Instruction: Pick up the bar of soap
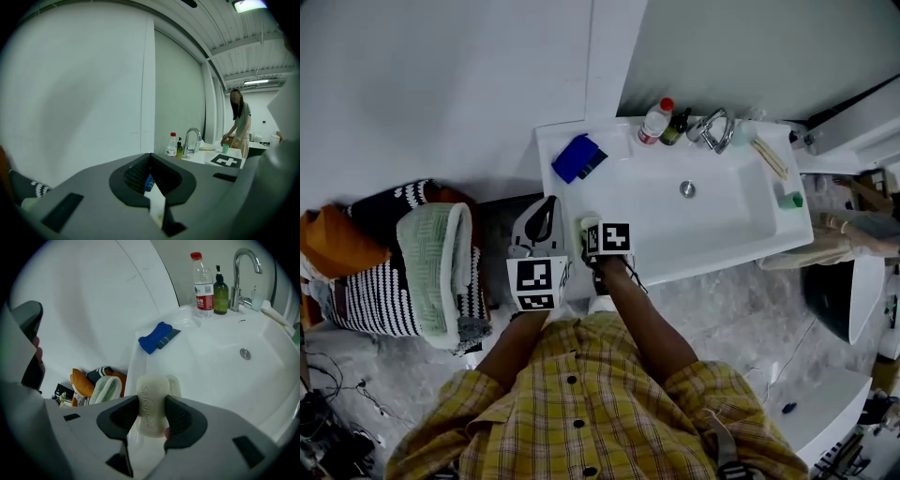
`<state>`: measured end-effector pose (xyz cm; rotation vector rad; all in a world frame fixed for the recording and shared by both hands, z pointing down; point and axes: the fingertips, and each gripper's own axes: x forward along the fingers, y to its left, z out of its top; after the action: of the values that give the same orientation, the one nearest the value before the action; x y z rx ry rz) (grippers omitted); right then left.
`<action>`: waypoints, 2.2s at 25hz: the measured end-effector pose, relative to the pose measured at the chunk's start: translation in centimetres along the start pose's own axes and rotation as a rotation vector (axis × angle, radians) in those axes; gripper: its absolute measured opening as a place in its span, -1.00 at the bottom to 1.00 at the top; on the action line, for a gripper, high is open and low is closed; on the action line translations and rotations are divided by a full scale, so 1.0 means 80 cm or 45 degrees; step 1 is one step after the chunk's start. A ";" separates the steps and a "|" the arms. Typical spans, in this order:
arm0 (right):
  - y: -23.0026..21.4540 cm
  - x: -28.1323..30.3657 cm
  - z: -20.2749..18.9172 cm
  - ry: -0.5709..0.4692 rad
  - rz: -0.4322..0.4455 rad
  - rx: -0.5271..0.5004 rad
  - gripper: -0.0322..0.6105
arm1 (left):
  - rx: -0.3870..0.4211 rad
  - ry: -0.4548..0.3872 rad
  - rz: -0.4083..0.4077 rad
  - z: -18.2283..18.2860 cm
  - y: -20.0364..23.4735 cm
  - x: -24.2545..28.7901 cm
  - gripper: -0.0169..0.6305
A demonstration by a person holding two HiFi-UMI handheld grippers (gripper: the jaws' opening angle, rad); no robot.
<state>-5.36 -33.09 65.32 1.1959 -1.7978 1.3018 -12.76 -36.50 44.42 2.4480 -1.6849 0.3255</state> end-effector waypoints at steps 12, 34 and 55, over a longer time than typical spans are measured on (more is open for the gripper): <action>0.055 -0.130 0.084 -0.546 0.149 -0.265 -0.31 | 0.035 -0.034 -0.009 0.021 -0.013 -0.003 -0.91; 0.105 -0.322 0.145 -1.358 0.027 -0.602 -0.31 | 0.110 -0.276 -0.022 0.108 -0.046 -0.036 -0.91; 0.115 -0.351 0.146 -1.486 -0.060 -0.662 -0.31 | 0.118 -0.325 -0.057 0.119 -0.052 -0.038 -0.91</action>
<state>-2.00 -34.34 33.72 1.7993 -2.5855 -0.0720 -9.04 -34.62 34.46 2.6888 -1.7412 0.0901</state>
